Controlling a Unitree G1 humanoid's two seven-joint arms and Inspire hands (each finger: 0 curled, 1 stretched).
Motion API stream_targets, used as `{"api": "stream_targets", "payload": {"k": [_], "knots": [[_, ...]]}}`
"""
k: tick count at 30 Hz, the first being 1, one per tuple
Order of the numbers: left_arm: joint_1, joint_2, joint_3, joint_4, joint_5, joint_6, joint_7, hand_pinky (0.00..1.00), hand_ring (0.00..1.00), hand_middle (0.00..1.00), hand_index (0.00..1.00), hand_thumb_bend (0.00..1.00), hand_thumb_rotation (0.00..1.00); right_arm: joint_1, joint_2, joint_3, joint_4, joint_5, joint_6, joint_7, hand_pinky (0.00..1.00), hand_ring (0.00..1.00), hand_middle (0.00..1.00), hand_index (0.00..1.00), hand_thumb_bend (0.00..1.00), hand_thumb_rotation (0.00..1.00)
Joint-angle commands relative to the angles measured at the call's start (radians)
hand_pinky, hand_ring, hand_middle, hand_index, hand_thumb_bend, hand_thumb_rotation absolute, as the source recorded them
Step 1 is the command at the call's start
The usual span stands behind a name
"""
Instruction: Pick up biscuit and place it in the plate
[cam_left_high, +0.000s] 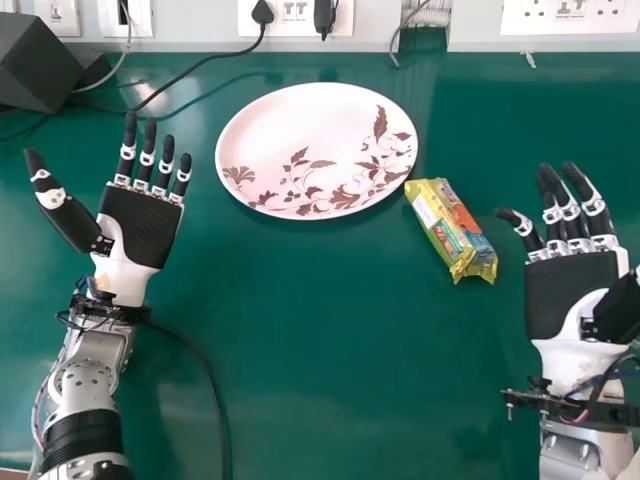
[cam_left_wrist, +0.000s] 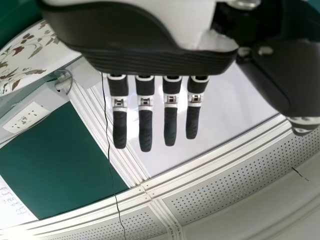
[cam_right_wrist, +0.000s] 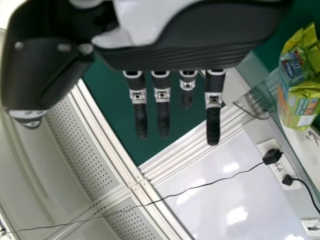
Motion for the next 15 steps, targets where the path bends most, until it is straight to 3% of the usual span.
{"api": "stream_targets", "payload": {"k": [1,15], "knots": [[0.063,-0.029,-0.003,0.063,0.013,0.011,-0.005,0.61,0.69,0.79,0.82,0.97,0.73,0.014,0.011,0.004,-0.014,-0.008,-0.014,-0.003,0.55,0.69,0.80,0.76,0.95,0.71],[0.063,-0.027,-0.002,0.059,0.014,0.017,0.007,0.61,0.69,0.79,0.83,0.97,0.75,0.016,0.007,0.011,-0.016,-0.012,-0.023,-0.001,0.55,0.69,0.79,0.75,0.96,0.71]]}}
